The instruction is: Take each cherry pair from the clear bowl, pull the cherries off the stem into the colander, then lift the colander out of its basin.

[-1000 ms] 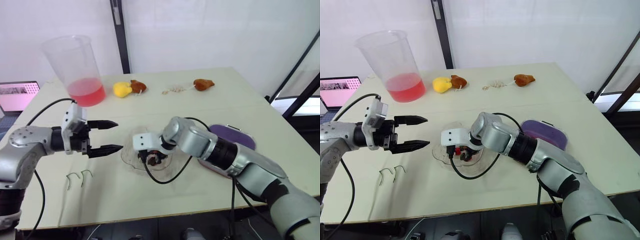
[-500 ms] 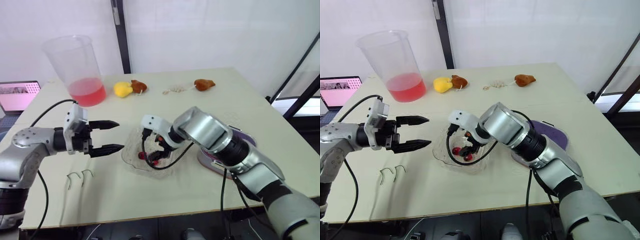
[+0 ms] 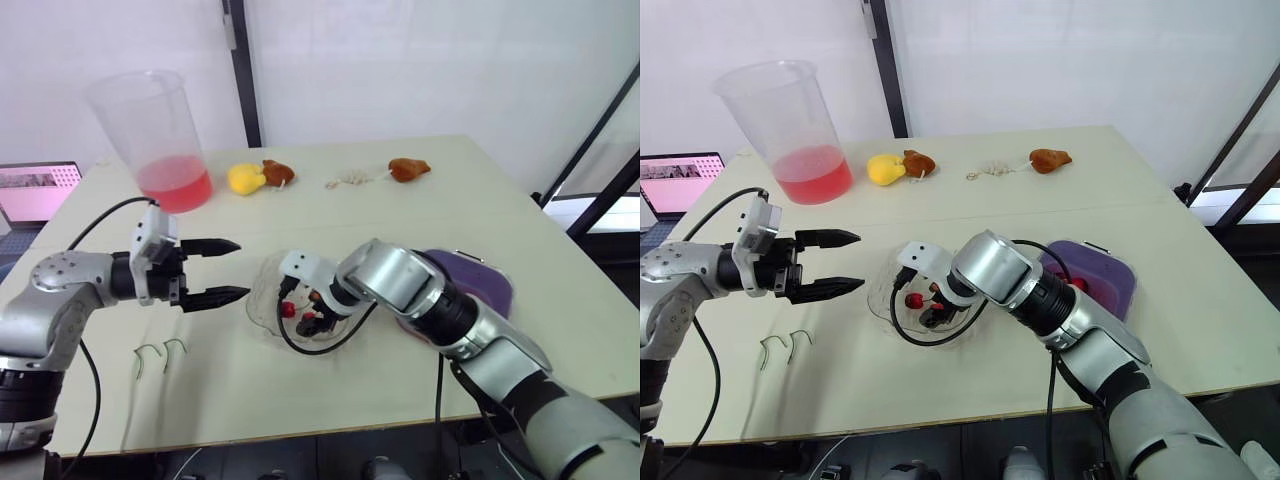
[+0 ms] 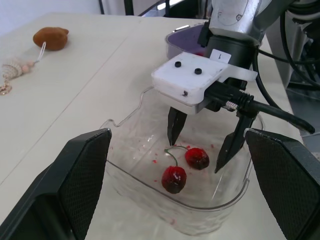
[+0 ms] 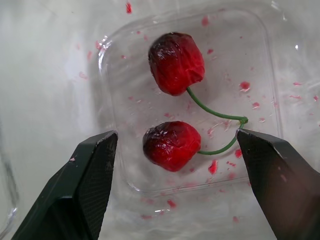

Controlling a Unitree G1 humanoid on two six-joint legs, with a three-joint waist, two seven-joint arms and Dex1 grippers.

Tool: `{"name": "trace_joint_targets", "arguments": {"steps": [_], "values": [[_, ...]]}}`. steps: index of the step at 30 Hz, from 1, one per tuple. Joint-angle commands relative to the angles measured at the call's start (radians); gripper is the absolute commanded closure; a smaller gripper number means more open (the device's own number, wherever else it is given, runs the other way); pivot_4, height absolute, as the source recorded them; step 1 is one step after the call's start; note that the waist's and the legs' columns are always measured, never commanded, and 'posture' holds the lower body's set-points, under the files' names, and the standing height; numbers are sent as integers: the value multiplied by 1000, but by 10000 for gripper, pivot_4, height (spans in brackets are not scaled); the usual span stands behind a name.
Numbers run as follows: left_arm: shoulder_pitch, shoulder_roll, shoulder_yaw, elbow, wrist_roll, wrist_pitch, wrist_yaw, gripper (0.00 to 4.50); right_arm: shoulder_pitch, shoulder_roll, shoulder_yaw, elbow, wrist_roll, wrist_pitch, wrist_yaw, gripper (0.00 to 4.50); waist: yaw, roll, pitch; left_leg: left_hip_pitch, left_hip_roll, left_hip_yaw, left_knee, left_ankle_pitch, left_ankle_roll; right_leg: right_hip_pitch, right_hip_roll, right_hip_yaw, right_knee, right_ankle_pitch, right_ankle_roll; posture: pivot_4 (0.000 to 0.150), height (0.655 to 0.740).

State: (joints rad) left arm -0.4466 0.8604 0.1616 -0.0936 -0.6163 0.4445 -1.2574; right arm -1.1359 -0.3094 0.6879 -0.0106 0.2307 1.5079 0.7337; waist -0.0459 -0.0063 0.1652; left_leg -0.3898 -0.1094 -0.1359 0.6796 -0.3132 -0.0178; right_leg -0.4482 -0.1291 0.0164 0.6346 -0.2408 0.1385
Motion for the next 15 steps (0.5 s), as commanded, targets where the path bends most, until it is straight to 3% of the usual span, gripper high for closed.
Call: {"name": "trace_joint_targets", "arguments": {"steps": [1,2,8,15], "values": [[-18,9,13,-18,3,-13,3,0,-7,3,21,-1,20,-28,0,22692,0,0,0,0,0,0,0,0,0,0,0,0,0,0,0,1500,7400],[-17,9,14,-20,2,-12,4,0,-12,-1,31,3,21,-38,1,27661,0,0,0,0,0,0,0,0,0,0,0,0,0,0,0,1500,7400],[-11,9,17,-28,0,-8,9,0,-55,-24,57,9,23,-96,28,27661,1,0,0,0,0,0,0,0,0,0,0,0,0,0,0,1500,7400],[-23,2,7,-14,2,-11,12,0,-126,-170,227,-55,-61,-443,247,27661,0,0,0,0,0,0,0,0,0,0,0,0,0,0,0,1500,7400]]}}
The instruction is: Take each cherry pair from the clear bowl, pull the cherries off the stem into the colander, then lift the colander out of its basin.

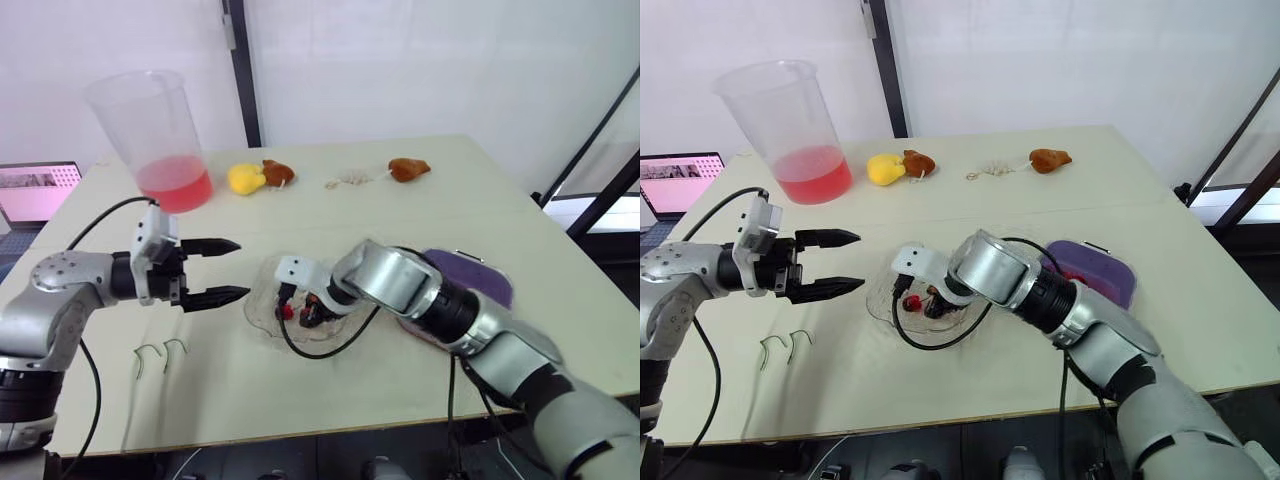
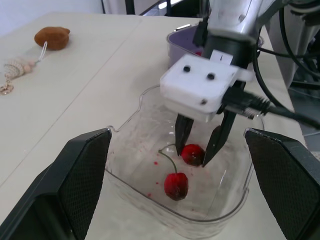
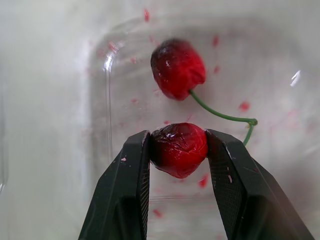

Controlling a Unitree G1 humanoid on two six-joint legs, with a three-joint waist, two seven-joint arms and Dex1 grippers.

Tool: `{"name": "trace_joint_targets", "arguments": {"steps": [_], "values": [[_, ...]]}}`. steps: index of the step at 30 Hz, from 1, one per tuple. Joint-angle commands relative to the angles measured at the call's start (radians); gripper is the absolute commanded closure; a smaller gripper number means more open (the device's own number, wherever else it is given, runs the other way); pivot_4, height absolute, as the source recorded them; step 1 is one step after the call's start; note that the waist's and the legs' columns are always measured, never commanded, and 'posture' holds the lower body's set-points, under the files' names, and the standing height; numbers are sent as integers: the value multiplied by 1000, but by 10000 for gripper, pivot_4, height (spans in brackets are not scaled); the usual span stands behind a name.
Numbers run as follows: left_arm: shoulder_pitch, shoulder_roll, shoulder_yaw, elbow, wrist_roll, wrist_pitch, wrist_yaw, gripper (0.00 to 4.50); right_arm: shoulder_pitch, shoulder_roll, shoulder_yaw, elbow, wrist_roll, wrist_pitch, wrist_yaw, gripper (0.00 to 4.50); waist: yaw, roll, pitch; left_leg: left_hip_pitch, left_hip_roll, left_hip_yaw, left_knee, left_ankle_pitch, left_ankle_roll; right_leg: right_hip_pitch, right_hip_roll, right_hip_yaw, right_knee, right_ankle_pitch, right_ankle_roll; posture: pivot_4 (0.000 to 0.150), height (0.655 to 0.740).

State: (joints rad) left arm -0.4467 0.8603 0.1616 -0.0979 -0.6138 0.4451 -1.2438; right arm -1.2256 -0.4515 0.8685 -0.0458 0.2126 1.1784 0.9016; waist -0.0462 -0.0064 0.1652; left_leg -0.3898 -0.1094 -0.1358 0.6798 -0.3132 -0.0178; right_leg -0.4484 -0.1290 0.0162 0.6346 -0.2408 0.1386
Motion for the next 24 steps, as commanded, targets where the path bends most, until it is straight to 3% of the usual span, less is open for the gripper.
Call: {"name": "trace_joint_targets", "arguments": {"steps": [1,8,16,21,24], "values": [[-25,2,5,-8,0,-11,-3,0,-52,-52,81,5,-84,-196,116,27661,0,0,0,0,0,0,0,0,0,0,0,0,0,0,0,1500,7400],[-4,11,23,-26,-11,2,1,0,-62,-65,78,75,-189,-418,229,27661,0,0,0,0,0,0,0,0,0,-1,0,0,0,0,0,1500,7400],[-60,-47,95,13,-115,83,87,0,21,-86,-151,-90,-260,-722,153,27661,4,0,0,-1,0,0,1,0,0,-2,0,0,1,0,0,1500,7400],[-139,-86,113,68,-148,112,131,0,67,-128,-229,-121,-420,-919,26,27661,8,-1,-1,-1,0,0,3,0,0,-1,0,-1,2,0,0,1500,7400],[-198,-103,104,106,-165,152,158,0,154,-110,-317,-161,-399,-928,-24,27661,4,-2,-1,-1,0,0,3,0,0,-1,0,-1,3,0,0,1500,7400]]}}
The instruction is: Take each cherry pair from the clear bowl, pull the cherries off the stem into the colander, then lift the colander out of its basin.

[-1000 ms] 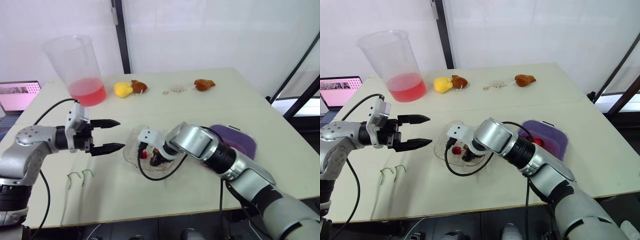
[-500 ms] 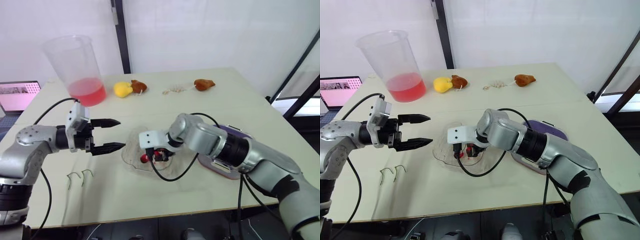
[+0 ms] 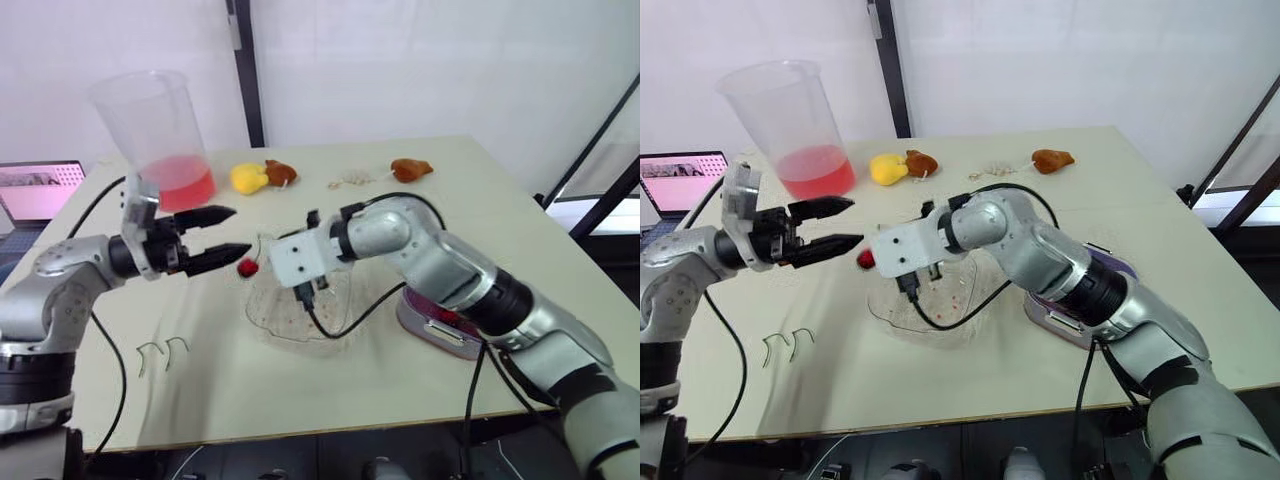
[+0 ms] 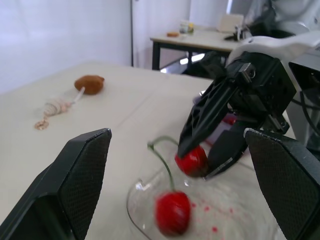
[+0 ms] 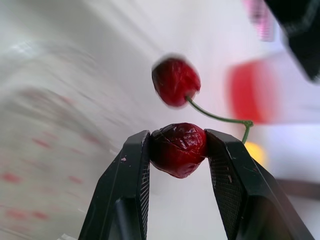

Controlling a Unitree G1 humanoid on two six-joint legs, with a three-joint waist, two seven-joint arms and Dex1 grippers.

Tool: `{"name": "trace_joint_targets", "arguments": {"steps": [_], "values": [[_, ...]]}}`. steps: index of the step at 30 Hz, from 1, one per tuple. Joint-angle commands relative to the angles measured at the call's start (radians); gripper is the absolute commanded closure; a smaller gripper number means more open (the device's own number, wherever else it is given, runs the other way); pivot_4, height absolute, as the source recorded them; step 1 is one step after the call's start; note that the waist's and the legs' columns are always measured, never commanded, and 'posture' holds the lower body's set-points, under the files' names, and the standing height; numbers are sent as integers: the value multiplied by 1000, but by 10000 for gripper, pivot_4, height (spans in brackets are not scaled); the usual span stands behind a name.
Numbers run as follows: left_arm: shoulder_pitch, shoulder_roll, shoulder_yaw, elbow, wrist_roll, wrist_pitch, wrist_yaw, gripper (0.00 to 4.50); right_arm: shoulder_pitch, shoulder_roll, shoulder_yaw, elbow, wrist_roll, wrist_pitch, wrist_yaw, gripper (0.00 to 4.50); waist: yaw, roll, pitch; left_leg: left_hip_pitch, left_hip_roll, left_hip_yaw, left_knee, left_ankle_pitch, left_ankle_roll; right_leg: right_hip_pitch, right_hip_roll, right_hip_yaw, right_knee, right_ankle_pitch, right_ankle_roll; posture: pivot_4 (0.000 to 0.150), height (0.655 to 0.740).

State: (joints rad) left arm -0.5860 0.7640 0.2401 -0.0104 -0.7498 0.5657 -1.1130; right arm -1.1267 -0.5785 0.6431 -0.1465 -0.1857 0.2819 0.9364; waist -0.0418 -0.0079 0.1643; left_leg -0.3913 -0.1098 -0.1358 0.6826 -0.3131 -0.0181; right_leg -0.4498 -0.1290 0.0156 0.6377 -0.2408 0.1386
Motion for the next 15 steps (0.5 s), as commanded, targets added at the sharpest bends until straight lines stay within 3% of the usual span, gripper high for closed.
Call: {"name": "trace_joint_targets", "arguments": {"steps": [1,6,10,15], "values": [[-77,-14,20,33,-29,39,35,0,85,14,-110,-65,-29,-74,-99,27661,-1,0,0,0,0,0,0,0,0,0,0,0,0,0,0,1500,7400],[-161,-57,-3,107,-10,36,40,0,228,19,-187,-87,-179,-213,-313,27661,-2,0,0,0,0,1,0,0,0,-1,0,0,1,0,0,1500,7400],[-237,-91,-37,160,-9,58,30,0,321,-3,-177,-132,-405,-271,-446,27661,-2,0,0,0,0,1,0,0,0,-1,0,1,5,0,0,1500,7400],[-314,-150,-55,191,-31,103,29,0,375,33,-192,-179,-570,-277,-527,27661,-3,-1,0,0,-1,3,0,0,0,-4,0,2,9,0,0,1500,7400]]}}
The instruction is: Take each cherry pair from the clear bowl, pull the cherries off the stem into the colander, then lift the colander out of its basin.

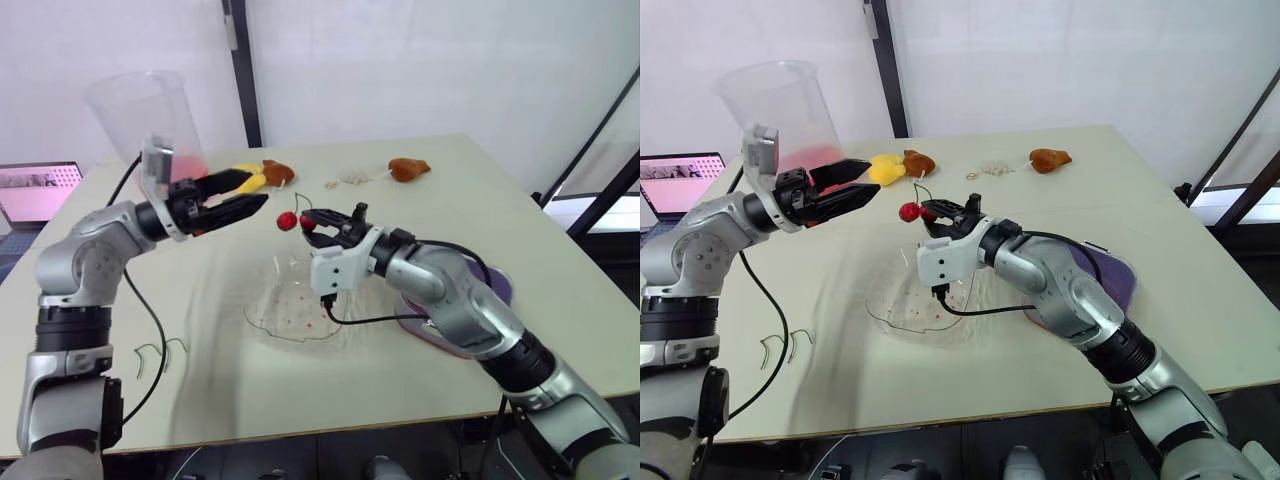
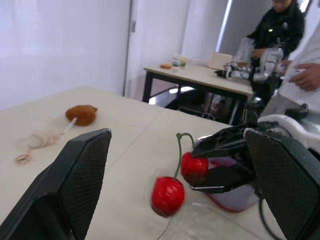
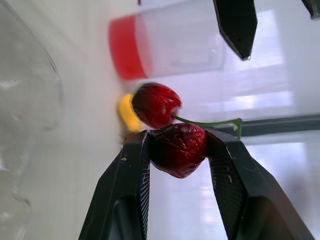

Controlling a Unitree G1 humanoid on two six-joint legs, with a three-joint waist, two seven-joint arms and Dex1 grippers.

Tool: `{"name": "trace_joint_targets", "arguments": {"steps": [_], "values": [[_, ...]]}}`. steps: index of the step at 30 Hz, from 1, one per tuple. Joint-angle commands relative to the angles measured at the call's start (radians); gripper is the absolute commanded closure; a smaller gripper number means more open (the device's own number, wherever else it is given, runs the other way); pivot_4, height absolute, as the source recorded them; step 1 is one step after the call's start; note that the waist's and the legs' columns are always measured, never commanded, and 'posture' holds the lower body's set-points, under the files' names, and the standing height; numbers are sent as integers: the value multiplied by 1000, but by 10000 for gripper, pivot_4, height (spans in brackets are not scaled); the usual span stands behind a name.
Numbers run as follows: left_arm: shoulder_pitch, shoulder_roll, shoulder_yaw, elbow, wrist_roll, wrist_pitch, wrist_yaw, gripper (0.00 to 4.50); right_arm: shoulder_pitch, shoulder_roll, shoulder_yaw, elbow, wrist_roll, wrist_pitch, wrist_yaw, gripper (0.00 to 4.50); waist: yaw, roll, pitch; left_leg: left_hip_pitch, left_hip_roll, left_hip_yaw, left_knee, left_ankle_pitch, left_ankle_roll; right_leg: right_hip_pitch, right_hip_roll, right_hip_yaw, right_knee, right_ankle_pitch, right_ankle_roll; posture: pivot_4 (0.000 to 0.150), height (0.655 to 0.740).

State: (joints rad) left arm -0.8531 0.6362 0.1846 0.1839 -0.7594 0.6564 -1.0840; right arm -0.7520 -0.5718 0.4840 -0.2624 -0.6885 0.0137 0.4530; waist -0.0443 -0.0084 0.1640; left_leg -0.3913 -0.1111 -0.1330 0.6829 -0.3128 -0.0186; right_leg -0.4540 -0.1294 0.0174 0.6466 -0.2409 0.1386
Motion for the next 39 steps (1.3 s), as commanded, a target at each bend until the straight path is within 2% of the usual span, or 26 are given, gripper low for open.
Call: {"name": "trace_joint_targets", "arguments": {"steps": [1,14,17,19,32,35,38,39], "values": [[-58,-33,-1,2,-23,21,0,0,7,40,-39,-69,-67,-6,-43,27661,0,0,0,0,0,0,0,0,0,0,0,0,0,0,0,1500,7400],[-70,-88,-32,-12,-23,66,-31,0,28,102,-75,-92,-100,-36,-17,27661,0,0,0,0,0,0,0,0,0,0,0,1,0,0,0,1500,7400],[-77,-102,-30,-9,-23,65,-23,8073,33,110,-78,-93,-100,-43,-12,28474,0,0,0,0,0,0,0,0,0,0,0,1,0,0,0,1500,7400],[-80,-106,-28,-7,-24,68,-21,18188,34,114,-81,-93,-101,-47,-9,28474,0,0,0,0,0,0,0,0,0,0,0,1,0,0,0,1500,7400],[-95,-121,-18,15,-31,81,-17,18188,45,136,-97,-100,-113,-50,21,28474,0,0,0,0,0,0,0,0,0,0,0,1,0,0,0,1500,7400],[-99,-122,-28,30,-16,77,-19,27256,45,139,-100,-101,-117,-51,21,28474,-1,0,0,0,0,0,0,0,0,0,0,1,0,0,0,1500,7400],[-102,-117,-38,38,-5,72,-28,42244,46,140,-103,-103,-119,-52,24,28474,0,0,0,0,0,0,0,0,0,0,0,1,0,0,0,1500,7400],[-103,-117,-39,40,-3,71,-29,44655,46,140,-103,-104,-120,-52,24,28474,0,0,0,0,0,0,0,0,0,0,0,1,0,0,0,1500,7400]]}}
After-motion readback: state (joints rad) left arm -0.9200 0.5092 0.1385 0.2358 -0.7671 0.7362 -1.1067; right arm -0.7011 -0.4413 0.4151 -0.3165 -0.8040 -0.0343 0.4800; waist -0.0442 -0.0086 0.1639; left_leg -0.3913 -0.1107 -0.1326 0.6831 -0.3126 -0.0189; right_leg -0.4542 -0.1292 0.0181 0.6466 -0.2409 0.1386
